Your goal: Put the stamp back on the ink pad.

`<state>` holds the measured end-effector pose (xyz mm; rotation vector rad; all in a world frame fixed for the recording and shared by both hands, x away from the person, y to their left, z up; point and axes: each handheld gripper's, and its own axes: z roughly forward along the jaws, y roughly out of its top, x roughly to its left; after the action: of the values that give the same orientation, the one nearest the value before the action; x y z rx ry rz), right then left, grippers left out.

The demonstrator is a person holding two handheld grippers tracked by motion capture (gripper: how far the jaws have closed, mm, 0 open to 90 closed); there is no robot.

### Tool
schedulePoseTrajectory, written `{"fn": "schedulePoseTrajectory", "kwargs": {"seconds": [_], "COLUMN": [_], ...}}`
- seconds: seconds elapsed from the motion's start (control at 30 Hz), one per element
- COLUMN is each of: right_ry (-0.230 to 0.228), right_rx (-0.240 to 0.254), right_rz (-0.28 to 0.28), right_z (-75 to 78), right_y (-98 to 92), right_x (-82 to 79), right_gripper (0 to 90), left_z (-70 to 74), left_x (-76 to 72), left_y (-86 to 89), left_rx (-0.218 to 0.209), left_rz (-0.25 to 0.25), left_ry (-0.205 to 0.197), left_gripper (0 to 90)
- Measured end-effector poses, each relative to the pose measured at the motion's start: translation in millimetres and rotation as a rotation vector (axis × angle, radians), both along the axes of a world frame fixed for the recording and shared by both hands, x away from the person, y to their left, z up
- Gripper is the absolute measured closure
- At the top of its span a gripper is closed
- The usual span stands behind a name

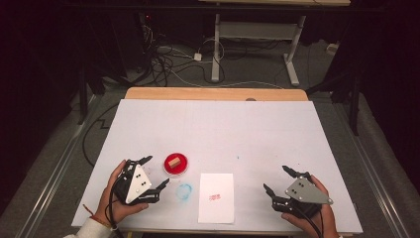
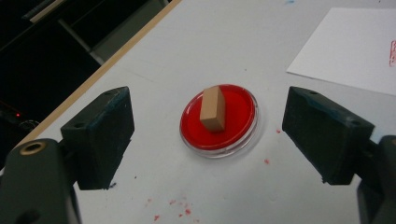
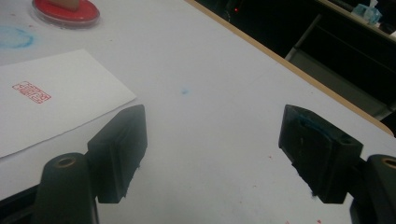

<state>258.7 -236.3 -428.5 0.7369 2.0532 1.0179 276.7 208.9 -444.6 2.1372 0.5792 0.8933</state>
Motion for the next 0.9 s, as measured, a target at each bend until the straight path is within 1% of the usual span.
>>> {"fn": "schedulePoseTrajectory", "kwargs": {"seconds": [0.07,0.13,0.17,0.2,0.27,0.33,0.43,0.53,0.6,0.67,0.73,0.77,0.83,0.87,0.9], "right_ry": [0.005,0.007,0.008,0.006,0.005,0.007,0.009,0.007,0.004,0.004,0.002,0.007,0.001,-0.002,-0.005], "right_rx": [0.002,0.007,0.008,0.007,0.01,0.009,0.011,0.014,0.015,0.009,0.009,0.007,-0.003,0.001,0.003], "right_rz": [0.004,0.003,0.003,0.001,0.004,0.004,0.007,0.011,0.011,0.012,0.008,0.013,0.01,0.007,0.003], "right_z": [-0.3,-0.6,-0.6,-0.7,-0.9,-1.4,-1.6,-1.3,-1.1,-1.3,-1.8,-2.0,-1.9,-1.6,-1.5], "right_y": [-0.2,-0.6,-0.8,-0.9,-1.6,-1.8,-2.0,-2.7,-2.6,-1.3,0.2,0.8,2.1,2.9,3.4], "right_x": [0.4,0.7,0.9,1.0,1.8,1.5,0.6,-0.2,-0.4,-0.8,-1.2,-1.1,-1.0,-1.7,-2.2], "right_gripper": [23.8,23.2,23.1,22.6,21.7,20.9,20.0,18.6,18.0,16.9,16.5,16.6,16.6,16.4,16.4], "left_z": [-4.3,-9.5,-11.9,-14.1,-18.5,-21.1,-22.1,-22.1,-22.5,-21.6,-20.6,-20.7,-22.1,-21.9,-21.4], "left_x": [0.0,-0.3,-1.1,-2.2,-4.3,-6.1,-7.1,-7.5,-8.0,-8.5,-9.3,-9.5,-10.2,-10.3,-10.4], "left_y": [3.2,5.8,7.1,8.2,10.2,12.1,14.4,13.4,12.4,12.0,11.0,10.8,10.2,10.5,10.6], "left_rx": [-0.02,-0.025,-0.034,-0.039,-0.04,-0.03,-0.045,-0.045,-0.037,-0.036,-0.032,-0.033,-0.021,-0.019,-0.028], "left_rz": [0.007,0.02,0.025,0.032,0.041,0.044,0.059,0.058,0.055,0.047,0.042,0.037,0.028,0.025,0.025], "left_ry": [0.024,0.046,0.058,0.062,0.085,0.096,0.116,0.117,0.115,0.115,0.101,0.102,0.098,0.1,0.101], "left_gripper": [16.2,16.2,16.2,16.2,16.2,16.2,16.2,16.2,16.2,16.2,16.2,16.2,16.2,16.2,16.2]}}
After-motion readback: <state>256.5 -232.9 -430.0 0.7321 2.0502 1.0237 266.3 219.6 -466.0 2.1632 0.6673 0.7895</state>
